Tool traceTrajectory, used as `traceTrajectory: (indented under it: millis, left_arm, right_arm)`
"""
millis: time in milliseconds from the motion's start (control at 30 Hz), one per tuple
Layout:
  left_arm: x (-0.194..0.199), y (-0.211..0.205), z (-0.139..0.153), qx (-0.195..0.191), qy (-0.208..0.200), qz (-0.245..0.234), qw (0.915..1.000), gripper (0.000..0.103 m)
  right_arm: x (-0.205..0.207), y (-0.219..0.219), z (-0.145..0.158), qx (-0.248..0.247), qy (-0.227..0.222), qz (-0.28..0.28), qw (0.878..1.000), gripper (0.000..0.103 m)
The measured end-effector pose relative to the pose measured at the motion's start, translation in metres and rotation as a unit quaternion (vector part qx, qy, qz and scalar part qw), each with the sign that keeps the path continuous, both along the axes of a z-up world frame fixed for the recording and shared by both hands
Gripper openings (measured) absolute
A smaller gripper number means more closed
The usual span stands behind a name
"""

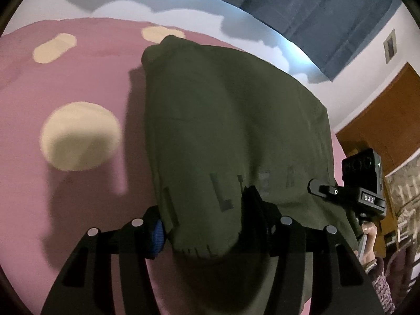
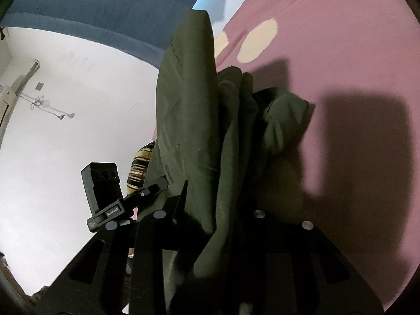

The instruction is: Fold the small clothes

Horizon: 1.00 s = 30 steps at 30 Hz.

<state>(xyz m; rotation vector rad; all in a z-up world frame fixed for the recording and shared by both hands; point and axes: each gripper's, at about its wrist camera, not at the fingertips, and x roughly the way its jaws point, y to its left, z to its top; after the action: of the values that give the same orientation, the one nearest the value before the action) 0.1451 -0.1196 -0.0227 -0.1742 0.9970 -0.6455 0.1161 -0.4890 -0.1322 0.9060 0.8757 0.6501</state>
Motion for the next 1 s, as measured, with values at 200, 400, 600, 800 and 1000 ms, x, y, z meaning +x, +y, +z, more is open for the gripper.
traceTrajectory:
  millis: [200,400,600,800,1000]
  left_arm:
    - [0.016,0.039,0.004,0.008,-0.002,0.026,0.9996,0.055]
    - [0.032,0.059,-0.023,-0.014,0.029,0.032,0.9990,0.057]
    - [0.034,0.060,-0.033,-0.031,0.027,0.028,0.9987,0.060]
    - [0.029,0.067,-0.031,-0.037,0.024,0.031,0.9986,0.065]
    - [0.003,0.093,-0.013,-0.073,0.009,0.033,0.9967,0.080]
  right_arm:
    - [0.026,0.023,-0.009,0.021,0.006,0.019,1.000,0.026]
    - [0.040,0.025,-0.031,0.032,0.030,0.020,0.999,0.026]
    - [0.042,0.018,-0.044,0.046,0.041,0.018,0.998,0.026]
    - [0.042,0.007,-0.051,0.063,0.050,0.015,0.997,0.034]
    - [0.017,-0.011,-0.030,0.025,0.042,0.001,0.999,0.074]
